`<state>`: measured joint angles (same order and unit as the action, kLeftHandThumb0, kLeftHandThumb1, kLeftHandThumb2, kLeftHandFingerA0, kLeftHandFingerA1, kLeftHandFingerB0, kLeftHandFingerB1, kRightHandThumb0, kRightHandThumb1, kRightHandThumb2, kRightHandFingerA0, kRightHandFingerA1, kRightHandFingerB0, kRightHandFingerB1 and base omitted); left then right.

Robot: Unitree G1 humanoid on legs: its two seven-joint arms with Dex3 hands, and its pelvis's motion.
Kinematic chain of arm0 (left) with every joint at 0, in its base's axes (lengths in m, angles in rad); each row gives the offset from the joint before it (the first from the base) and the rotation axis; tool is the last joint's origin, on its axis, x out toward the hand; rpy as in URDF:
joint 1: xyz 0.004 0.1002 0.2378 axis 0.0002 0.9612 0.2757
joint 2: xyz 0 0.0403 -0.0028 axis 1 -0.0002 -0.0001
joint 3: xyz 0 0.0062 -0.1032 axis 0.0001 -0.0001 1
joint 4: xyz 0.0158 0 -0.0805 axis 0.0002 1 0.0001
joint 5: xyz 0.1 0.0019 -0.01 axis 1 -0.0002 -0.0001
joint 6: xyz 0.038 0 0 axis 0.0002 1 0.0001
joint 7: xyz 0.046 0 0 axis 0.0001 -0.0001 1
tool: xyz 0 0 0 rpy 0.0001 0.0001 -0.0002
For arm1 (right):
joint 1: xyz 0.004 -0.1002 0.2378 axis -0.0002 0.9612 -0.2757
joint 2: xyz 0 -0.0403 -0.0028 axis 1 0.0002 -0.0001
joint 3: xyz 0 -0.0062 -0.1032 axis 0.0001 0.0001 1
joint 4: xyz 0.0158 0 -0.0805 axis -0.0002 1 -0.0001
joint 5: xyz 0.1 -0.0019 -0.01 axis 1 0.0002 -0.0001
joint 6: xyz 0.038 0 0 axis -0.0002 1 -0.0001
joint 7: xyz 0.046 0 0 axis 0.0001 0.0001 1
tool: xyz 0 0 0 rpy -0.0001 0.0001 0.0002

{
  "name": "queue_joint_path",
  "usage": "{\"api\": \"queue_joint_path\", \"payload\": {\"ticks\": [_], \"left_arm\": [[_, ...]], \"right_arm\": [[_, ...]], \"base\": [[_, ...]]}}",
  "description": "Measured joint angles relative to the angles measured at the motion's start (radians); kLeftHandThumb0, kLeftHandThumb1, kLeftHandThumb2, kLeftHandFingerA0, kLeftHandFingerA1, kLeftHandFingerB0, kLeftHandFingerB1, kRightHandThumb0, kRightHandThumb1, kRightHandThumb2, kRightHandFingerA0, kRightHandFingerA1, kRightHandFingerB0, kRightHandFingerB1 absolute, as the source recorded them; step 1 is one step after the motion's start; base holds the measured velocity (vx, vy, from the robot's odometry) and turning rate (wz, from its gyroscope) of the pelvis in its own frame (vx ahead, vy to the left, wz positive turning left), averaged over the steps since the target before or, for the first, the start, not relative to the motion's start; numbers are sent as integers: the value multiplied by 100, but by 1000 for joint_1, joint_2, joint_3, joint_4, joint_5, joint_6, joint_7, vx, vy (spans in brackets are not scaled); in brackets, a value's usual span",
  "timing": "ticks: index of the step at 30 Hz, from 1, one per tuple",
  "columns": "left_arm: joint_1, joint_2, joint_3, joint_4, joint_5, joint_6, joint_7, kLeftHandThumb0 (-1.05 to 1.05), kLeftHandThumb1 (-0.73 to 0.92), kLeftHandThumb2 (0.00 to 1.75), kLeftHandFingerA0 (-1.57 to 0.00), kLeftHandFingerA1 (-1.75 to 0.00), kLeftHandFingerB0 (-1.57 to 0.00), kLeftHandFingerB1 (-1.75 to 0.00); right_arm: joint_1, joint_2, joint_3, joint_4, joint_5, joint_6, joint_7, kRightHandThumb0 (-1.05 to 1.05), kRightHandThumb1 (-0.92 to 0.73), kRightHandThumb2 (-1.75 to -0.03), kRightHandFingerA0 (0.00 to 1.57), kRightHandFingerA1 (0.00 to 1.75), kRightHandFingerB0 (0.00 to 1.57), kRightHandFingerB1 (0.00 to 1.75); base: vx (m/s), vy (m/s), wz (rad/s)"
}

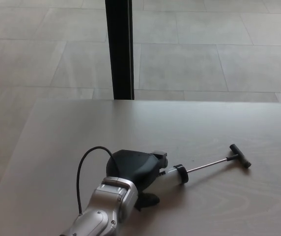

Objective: The robot uses its left hand to lift the air pump kept on the middle of the desk and use the right hand to compress the handle

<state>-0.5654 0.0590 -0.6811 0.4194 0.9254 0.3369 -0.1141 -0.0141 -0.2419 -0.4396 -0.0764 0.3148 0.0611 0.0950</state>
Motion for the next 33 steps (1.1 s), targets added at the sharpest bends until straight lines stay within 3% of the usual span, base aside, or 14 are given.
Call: {"api": "queue_joint_path", "payload": {"ticks": [1, 2, 3, 4, 5, 6, 7, 8, 20, 25, 27, 31, 32, 33], "left_arm": [[-6, -3, -4, 0, 5, 13, -8, -70, 49, 84, -64, -81, 0, -44], [-11, -9, -6, 1, 10, 27, -16, -70, 49, 84, -64, -81, 0, -44], [-16, -13, -8, 3, 14, 39, -23, -59, 63, 59, -75, -105, -5, -44], [-21, -18, -10, 5, 19, 53, -31, -59, 63, 59, -75, -105, -5, -44], [-25, -22, -12, 10, 22, 67, -38, -48, 65, 60, -76, -131, -7, -48], [-27, -26, -14, 15, 26, 79, -44, -32, 62, 63, -71, -152, -7, -49], [-28, -29, -18, 21, 31, 91, -51, -25, 59, 65, -72, -164, -36, -69], [-29, -33, -19, 26, 35, 101, -56, -19, 58, 64, -65, -167, -48, -63], [-53, -59, -42, 82, 80, 230, -98, -20, 58, 65, -65, -152, -39, -59], [-64, -54, -63, 98, 105, 269, -110, -22, 63, 70, -62, -154, -48, -75], [-58, -51, -68, 95, 116, 283, -107, -18, 68, 71, -76, -163, -60, -90], [-24, -33, -64, 74, 131, 285, -69, -21, 75, 74, -78, -159, -54, -78], [-14, -29, -59, 67, 131, 284, -54, -23, 77, 79, -72, -169, -58, -98], [3, -24, -48, 55, 130, 281, -32, -24, 85, 77, -74, -171, -60, -102]], "right_arm": [[0, 0, 1, 0, -1, 0, 0, -56, -77, -63, 39, 51, 51, 38], [0, 0, 2, 0, -1, 0, 0, -56, -77, -63, 39, 51, 51, 38], [0, 0, 2, 0, -1, 0, 0, -55, -62, -101, 31, 57, 47, 57], [0, 0, 3, 0, -1, 0, 0, -55, -62, -101, 31, 57, 47, 57], [0, 0, 3, 0, -2, 0, 0, -55, -76, -63, 40, 48, 52, 38], [0, 0, 3, 0, -2, 0, -1, -55, -76, -63, 41, 49, 53, 38], [0, 0, 4, 0, -3, 0, -1, -56, -76, -63, 43, 49, 53, 38], [0, 0, 4, 0, -4, 0, -2, -54, -76, -63, 44, 52, 53, 39], [-23, 0, 7, 1, -20, -1, -14, -52, -76, -63, 46, 51, 54, 38], [-28, 0, 3, 1, -25, -1, -21, -47, -75, -62, 51, 56, 58, 40], [-29, 2, 2, 1, -27, -1, -26, -40, -74, -62, 54, 63, 60, 42], [-30, 13, 2, 1, -30, -1, -34, -36, -75, -63, 57, 64, 59, 42], [-30, 16, 2, 1, -29, -1, -34, -37, -76, -63, 55, 62, 58, 41], [-30, 20, 3, 1, -30, -1, -35, -38, -76, -63, 54, 62, 57, 41]], "base": [[0, 0, 0], [0, 0, 0], [0, 0, 0], [0, 0, 0], [0, 0, 0], [0, 0, 0], [0, 0, 0], [0, 0, 0], [0, 0, 0], [0, 0, 0], [0, 0, 0], [0, 0, 0], [0, 0, 0], [0, 0, 0]]}}
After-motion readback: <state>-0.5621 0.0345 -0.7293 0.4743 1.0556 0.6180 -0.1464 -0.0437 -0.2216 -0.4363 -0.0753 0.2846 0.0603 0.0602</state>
